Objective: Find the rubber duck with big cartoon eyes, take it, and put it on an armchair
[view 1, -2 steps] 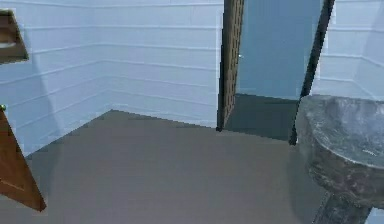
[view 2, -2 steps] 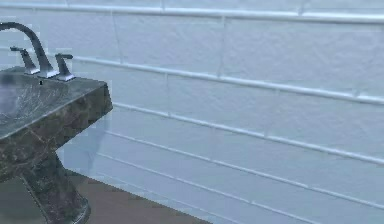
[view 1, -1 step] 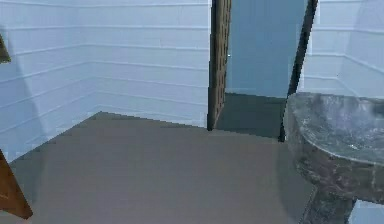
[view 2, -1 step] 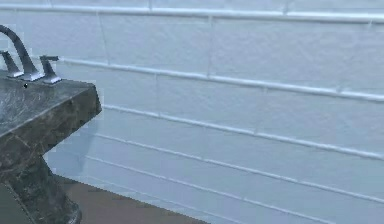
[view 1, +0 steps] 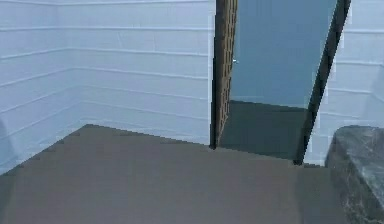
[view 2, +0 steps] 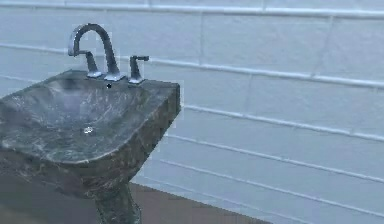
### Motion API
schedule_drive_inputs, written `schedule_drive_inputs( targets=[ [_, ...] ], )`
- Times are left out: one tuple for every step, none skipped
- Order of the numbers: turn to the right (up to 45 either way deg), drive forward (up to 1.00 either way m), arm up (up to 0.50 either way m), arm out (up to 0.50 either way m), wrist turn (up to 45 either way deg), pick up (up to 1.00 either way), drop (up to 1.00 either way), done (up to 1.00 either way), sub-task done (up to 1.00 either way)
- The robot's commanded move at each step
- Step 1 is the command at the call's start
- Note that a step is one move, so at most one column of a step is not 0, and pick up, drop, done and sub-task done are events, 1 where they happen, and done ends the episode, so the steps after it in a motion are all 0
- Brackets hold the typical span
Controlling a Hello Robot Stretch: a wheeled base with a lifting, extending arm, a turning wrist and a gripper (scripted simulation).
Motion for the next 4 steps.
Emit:
schedule_drive_inputs(
  targets=[
    [15.0, 0.00, 0.00, 0.00, 0.0, 0.00, 0.00, 0.00, 0.00],
    [0.0, 1.00, 0.00, 0.00, 0.0, 0.00, 0.00, 0.00, 0.00],
    [3.0, 0.00, 0.00, 0.00, 0.0, 0.00, 0.00, 0.00, 0.00],
    [3.0, 0.00, 0.00, 0.00, 0.0, 0.00, 0.00, 0.00, 0.00]
  ],
)
